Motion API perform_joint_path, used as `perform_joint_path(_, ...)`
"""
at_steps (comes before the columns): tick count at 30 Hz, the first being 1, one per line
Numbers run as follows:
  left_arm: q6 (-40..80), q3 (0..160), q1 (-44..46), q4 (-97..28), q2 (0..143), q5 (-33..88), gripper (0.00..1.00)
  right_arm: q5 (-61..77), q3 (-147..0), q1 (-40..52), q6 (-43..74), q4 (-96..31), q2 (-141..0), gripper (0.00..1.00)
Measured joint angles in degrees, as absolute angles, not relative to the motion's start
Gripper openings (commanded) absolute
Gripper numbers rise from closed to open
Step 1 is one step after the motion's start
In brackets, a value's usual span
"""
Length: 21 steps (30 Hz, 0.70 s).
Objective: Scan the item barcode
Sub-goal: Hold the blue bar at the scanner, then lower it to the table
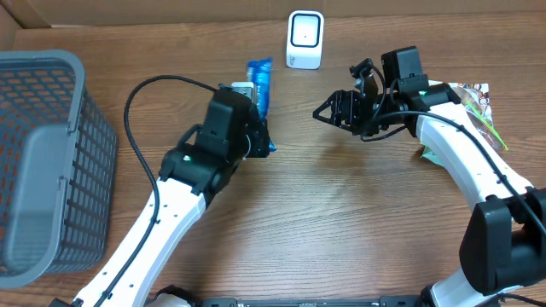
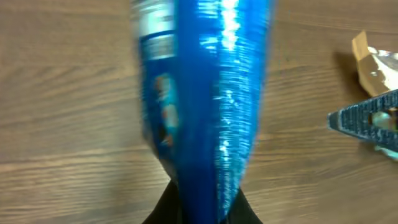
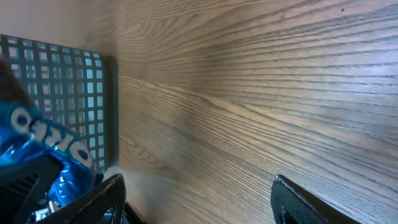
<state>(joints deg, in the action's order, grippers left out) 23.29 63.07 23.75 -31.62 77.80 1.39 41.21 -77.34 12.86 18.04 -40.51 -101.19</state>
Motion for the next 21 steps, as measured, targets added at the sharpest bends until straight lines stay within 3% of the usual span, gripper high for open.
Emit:
perform_joint_path(12,27.1,63.2,23.6,-22.3,99.0,22.0,0.04,37.3,-77.3,11.4,17.6,-42.3,-101.2,0.75)
perform_joint_path(13,27.1,63.2,23.6,-21.2,100.6,23.2,0.11,37.1,-77.3,10.9,17.4,-42.6,-101.2,0.75)
perform_joint_path(17,27.4,63.2,23.6,-16.7,103.0,26.9,0.69,36.6,-77.3,8.7,16.0,-43.7,-101.2,0.75)
perform_joint_path(21,27.6,63.3,23.6,-13.1,103.0,29.8,0.86,36.4,-77.3,7.6,14.7,-44.3,-101.2,0.75)
